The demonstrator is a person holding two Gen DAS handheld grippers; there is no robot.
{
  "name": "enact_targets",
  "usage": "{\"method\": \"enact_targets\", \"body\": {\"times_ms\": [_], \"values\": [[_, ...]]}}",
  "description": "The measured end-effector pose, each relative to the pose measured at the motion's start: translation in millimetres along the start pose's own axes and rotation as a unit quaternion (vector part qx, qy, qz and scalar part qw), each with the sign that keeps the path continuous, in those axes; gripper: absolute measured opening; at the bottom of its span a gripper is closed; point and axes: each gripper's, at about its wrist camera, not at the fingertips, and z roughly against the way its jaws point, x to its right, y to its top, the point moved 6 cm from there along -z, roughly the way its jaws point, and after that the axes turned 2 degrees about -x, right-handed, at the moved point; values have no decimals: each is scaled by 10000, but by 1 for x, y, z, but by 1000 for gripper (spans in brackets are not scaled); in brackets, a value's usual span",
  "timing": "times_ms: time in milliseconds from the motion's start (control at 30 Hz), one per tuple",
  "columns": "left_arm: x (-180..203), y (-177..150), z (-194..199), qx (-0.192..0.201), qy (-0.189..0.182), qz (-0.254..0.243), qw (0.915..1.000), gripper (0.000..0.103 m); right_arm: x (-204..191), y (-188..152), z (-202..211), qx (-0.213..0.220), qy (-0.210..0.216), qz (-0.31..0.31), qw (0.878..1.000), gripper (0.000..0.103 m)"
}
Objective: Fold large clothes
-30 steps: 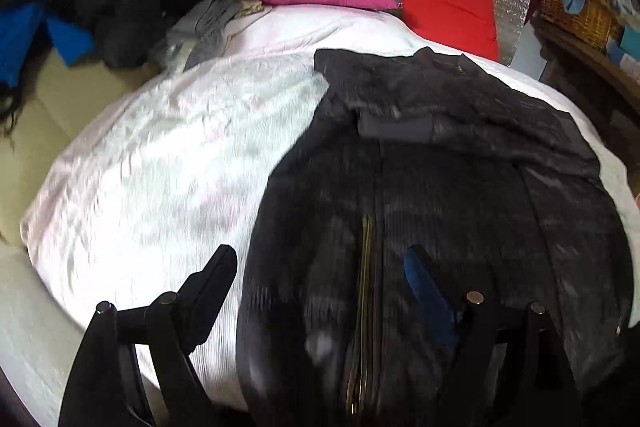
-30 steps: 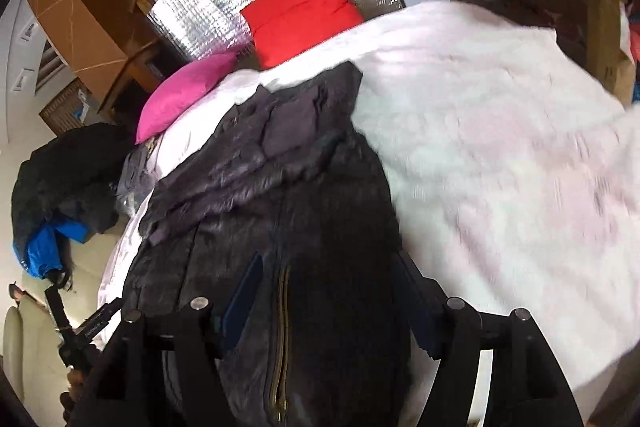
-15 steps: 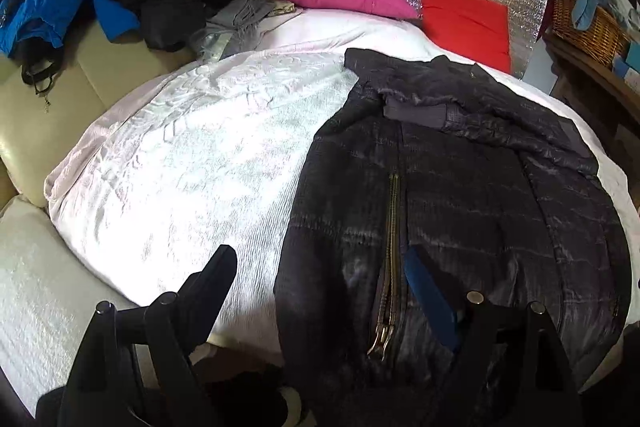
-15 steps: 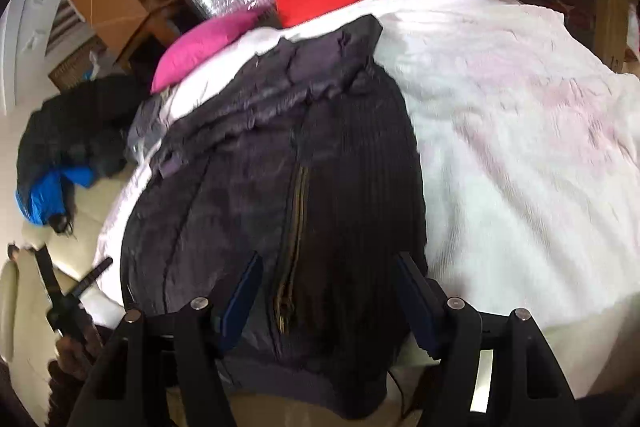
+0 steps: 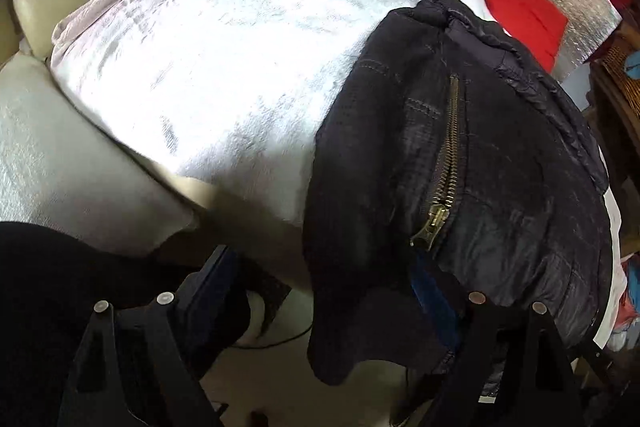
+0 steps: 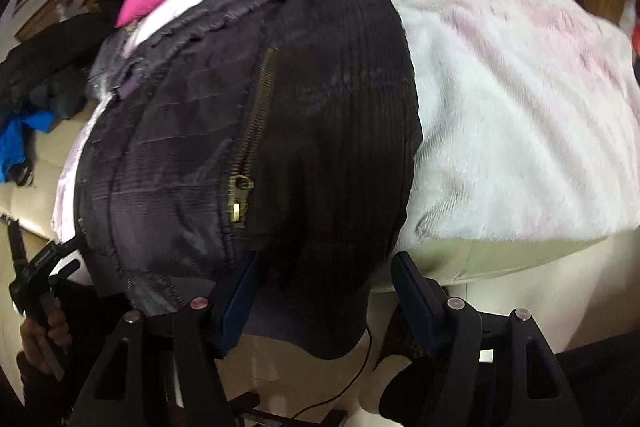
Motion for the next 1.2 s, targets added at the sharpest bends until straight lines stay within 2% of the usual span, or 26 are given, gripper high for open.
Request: {"method": "enact_targets", "body": {"times_ms": [100, 133, 167, 267, 367, 467, 500, 567, 600, 633, 667, 700, 733, 767, 867, 933, 967, 1033, 1067, 1100, 1133, 1167, 1200], "values": [[9, -5, -5, -39, -255, -198, 9995, 86, -3, -2, -9, -30, -17, 10, 10000, 71], [12, -7, -5, -16, -355, -274, 9990, 80, -5, -3, -10, -4, -47, 55, 10000, 71], [16, -8, -5, -3, -440, -371, 9983, 61, -7, -4, -9, 15, -49, 118, 9999, 70], [22, -9, -1, 83, -360, -583, 9976, 56, -11, -5, 1, 185, 139, 214, 9995, 63], [18, -10, -3, 19, -417, -445, 9981, 57, 0, -5, 3, 139, 299, 21, 9995, 58], [10, -10, -11, -176, -454, -170, 9987, 75, 9, -9, -6, -158, 216, -219, 9994, 60], [6, -12, -13, -254, -512, -76, 9983, 78, 11, -12, -13, -319, 197, -300, 9988, 62], [4, -16, -18, -448, -707, 65, 9965, 78, 8, -19, -25, -661, 259, -321, 9970, 64], [4, -16, -19, -490, -787, 54, 9957, 74, 3, -21, -27, -654, 215, -217, 9974, 64], [6, -16, -17, -467, -906, -13, 9948, 66, 1, -20, -26, -567, 136, -118, 9982, 62], [9, -16, -14, -460, -984, -85, 9940, 51, -3, -20, -23, -484, 71, 27, 9988, 51], [9, -17, -10, -415, -975, -164, 9942, 38, -6, -21, -19, -441, 104, 99, 9989, 45], [11, -16, -6, -352, -964, -274, 9943, 30, -10, -21, -11, -323, 135, 177, 9992, 36], [11, -15, -1, -286, -947, -317, 9946, 18, -11, -20, -4, -217, 146, 217, 9994, 32], [10, -9, 12, -135, -1111, -256, 9934, 17, -16, -17, 22, 119, 467, 183, 9987, 30], [9, -11, 12, -158, -1101, -275, 9934, 17, -15, -16, 29, 150, 769, 199, 9967, 30], [9, -13, 8, -220, -1075, -279, 9936, 19, -11, -17, 26, 92, 749, 182, 9970, 31], [6, -17, -1, -431, -1003, -200, 9938, 40, -3, -21, 10, -177, 578, -55, 9982, 34], [6, -17, -6, -529, -1088, -115, 9926, 58, 2, -24, -2, -384, 527, -228, 9976, 35], [7, -18, -9, -622, -1187, -76, 9909, 61, 2, -26, -8, -478, 541, -311, 9969, 36], [9, -19, -13, -714, -1220, -92, 9899, 60, 4, -26, -9, -479, 556, -342, 9967, 36], [10, -20, -13, -709, -1187, -181, 9902, 55, 4, -26, -8, -478, 542, -324, 9969, 36], [11, -21, -11, -663, -1163, -266, 9906, 34, 1, -27, -4, -409, 530, -173, 9976, 36]]}}
